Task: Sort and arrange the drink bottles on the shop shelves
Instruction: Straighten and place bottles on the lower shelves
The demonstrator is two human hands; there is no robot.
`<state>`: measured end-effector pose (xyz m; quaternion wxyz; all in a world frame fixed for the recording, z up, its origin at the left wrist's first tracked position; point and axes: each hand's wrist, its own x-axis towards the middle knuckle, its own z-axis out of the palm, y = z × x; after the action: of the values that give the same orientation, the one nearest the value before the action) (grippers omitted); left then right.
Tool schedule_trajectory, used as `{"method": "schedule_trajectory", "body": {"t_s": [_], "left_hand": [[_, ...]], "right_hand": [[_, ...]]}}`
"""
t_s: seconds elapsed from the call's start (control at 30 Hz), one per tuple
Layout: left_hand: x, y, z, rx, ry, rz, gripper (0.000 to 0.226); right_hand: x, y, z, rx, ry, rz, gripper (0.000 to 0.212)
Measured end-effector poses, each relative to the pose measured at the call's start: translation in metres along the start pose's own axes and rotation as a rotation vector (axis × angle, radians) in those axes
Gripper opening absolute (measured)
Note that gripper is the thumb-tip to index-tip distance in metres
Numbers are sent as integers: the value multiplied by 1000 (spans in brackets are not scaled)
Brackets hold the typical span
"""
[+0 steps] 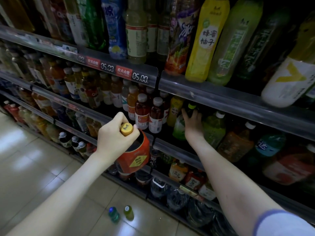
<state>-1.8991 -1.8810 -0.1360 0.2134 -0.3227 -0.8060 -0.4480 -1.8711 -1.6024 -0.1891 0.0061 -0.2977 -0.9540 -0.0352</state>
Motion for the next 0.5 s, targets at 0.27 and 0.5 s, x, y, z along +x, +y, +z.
{"method": "schedule_trajectory", "body": {"t_s": [0.27, 0.5], "left_hand": [[-4, -9, 8, -55, -113, 7, 34], [2, -11, 11, -76, -174, 13, 36]], "right_hand": [[-1, -5, 12, 37, 88, 130, 81], [4, -8, 11, 74, 40, 147, 92]]}}
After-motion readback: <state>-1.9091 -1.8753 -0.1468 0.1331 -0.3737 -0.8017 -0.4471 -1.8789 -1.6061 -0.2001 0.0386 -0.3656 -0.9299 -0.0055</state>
